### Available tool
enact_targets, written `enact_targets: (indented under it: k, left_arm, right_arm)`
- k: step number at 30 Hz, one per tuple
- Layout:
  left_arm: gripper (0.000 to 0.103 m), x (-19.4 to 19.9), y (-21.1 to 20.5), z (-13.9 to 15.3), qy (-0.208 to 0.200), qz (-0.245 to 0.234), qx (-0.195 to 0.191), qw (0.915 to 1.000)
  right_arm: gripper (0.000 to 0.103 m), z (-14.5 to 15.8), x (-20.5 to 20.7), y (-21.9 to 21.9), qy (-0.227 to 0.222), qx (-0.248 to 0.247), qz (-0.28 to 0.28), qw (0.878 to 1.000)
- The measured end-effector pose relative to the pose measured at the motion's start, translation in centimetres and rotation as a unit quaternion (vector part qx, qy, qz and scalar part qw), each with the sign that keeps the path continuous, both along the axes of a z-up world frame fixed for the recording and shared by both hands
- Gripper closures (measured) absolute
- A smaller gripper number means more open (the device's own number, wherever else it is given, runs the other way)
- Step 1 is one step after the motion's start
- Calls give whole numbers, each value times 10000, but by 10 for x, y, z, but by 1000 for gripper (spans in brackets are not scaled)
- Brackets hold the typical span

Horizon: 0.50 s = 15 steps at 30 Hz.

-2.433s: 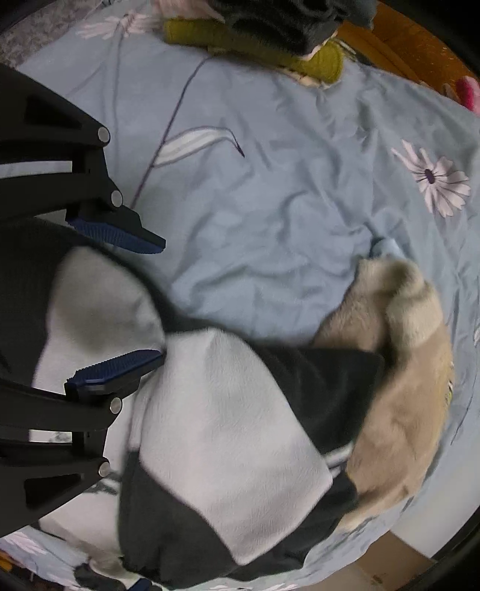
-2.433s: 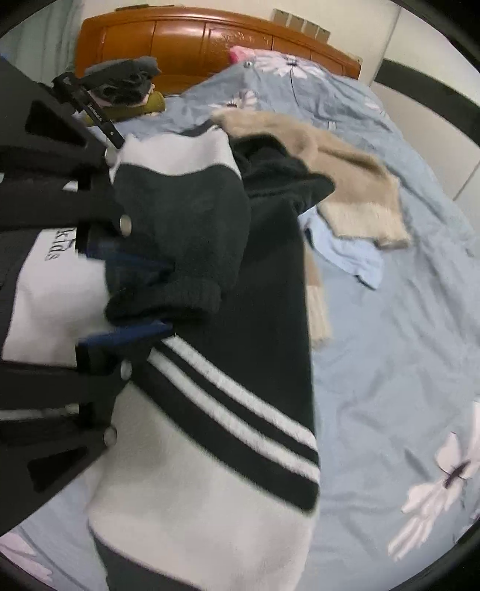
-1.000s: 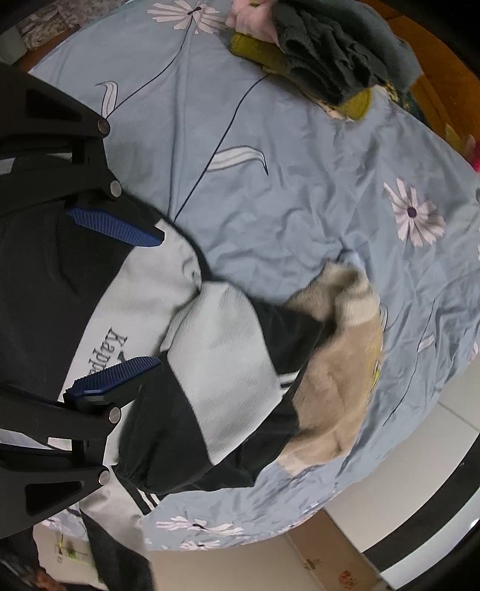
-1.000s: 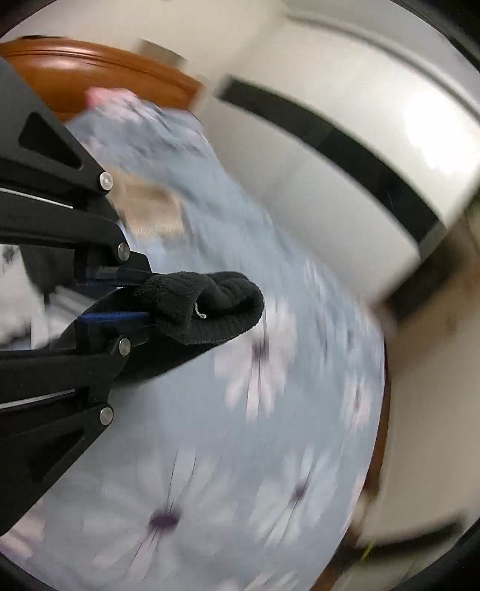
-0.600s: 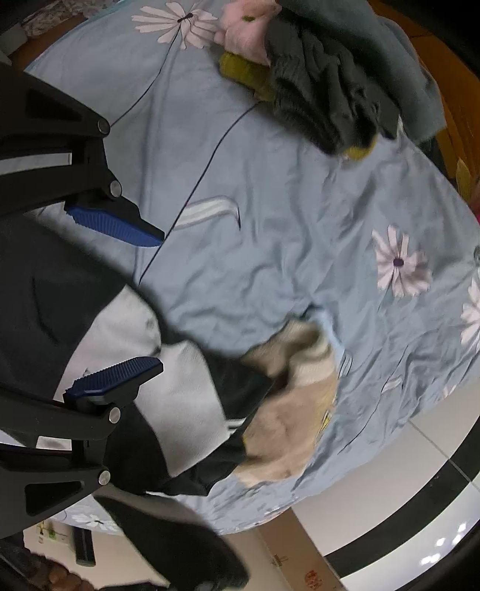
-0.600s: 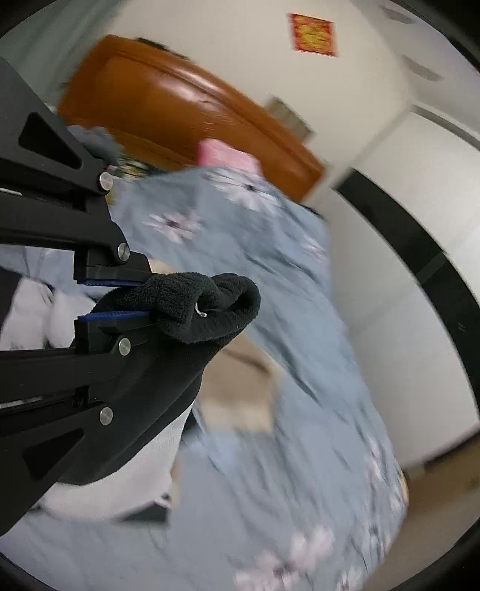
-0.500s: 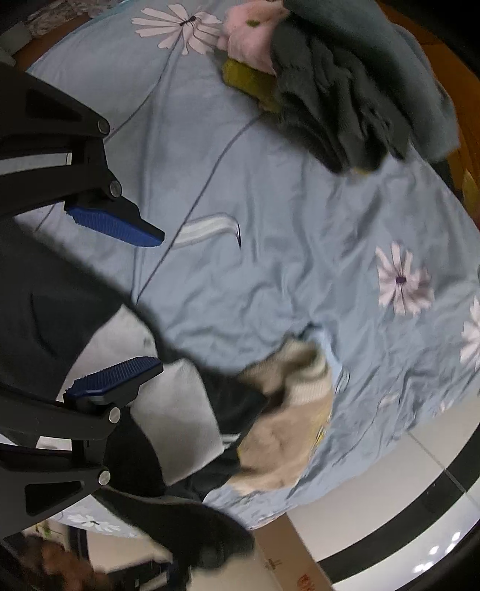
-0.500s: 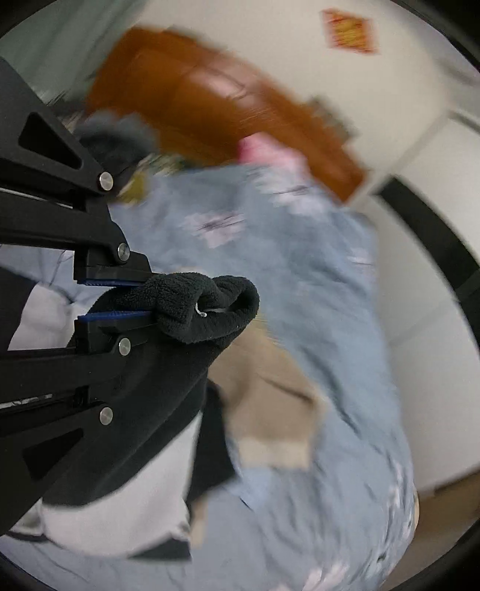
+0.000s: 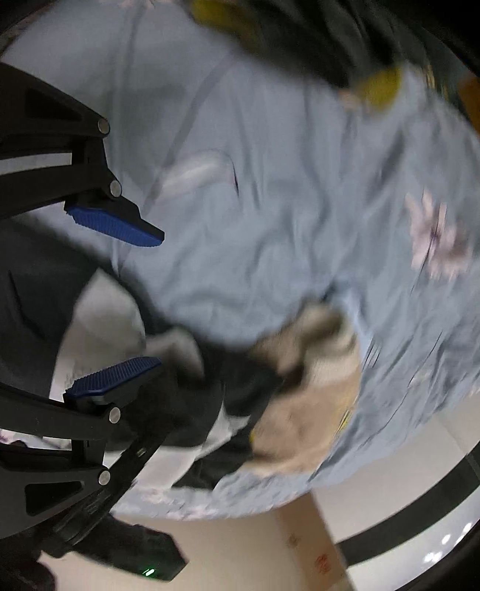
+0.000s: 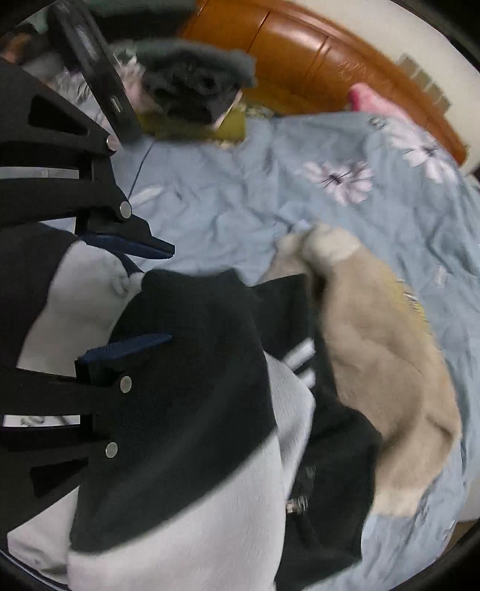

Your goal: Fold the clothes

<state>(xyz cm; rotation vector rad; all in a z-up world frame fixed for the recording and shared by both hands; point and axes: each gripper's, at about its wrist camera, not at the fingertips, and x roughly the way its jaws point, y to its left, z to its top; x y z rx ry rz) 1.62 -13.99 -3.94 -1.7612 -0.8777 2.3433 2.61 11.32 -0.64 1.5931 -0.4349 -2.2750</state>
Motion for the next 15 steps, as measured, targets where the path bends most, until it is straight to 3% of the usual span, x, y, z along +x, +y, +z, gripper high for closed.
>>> enact_targets:
  k: [4,9,10,11,12,15]
  left_arm:
    - [36,-33,50,-10,104,-764,203,9968]
    - [37,-65,96,-36,11,-1436,-234,9894]
    - [42,-68,100,-40,7,-1485,-331,9884]
    - [67,-69,104,-41,37,-1512,-390,9877]
    - [78,-70,106,-41,32,-1527,-471,9871]
    - [85,-69,110,-34,178,-1579,-737,9845]
  right_arm:
    - [58,25,15,69,184,200,-592,9979]
    - [58,23,36,165,-40,622,-1448,9875]
    - [58,20,39,178,-102,650,-1599,9849]
    - [58,16,42,190,-166,667,-1734,9825]
    - [58,13,46,200,-213,663,-1835,9806]
    - [58,7,50,218,-281,586,-1969,9783]
